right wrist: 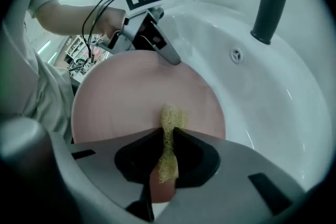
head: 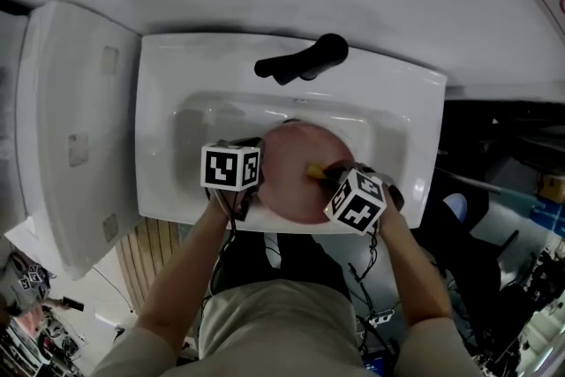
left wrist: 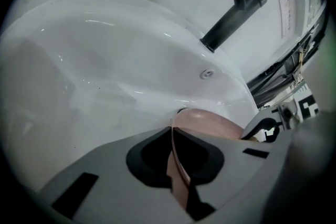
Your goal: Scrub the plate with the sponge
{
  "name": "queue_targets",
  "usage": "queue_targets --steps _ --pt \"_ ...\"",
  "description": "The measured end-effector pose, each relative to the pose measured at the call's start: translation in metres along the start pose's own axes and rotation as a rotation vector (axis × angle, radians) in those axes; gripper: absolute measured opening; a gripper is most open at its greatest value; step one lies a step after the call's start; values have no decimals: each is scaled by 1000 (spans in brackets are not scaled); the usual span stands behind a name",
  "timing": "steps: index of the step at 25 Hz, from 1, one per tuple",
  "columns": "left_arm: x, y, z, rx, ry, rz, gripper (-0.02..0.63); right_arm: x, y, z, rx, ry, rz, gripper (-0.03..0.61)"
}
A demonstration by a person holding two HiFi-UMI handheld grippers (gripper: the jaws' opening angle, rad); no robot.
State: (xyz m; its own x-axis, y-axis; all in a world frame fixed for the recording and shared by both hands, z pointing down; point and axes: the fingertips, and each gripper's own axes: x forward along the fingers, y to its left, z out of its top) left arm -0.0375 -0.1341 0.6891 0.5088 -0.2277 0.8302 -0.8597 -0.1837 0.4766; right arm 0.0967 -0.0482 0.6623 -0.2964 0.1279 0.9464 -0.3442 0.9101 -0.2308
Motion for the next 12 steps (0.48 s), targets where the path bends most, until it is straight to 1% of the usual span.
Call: queue_targets --steps 4,7,12 --pt "-2 1 2 14 9 4 17 3 19 28 -5 -69 25 61" --pt "-3 1 1 15 12 12 17 9 27 53 -10 -123 61 61" --pt "-6 5 -6 -5 19 18 17 27 15 79 24 -166 68 60"
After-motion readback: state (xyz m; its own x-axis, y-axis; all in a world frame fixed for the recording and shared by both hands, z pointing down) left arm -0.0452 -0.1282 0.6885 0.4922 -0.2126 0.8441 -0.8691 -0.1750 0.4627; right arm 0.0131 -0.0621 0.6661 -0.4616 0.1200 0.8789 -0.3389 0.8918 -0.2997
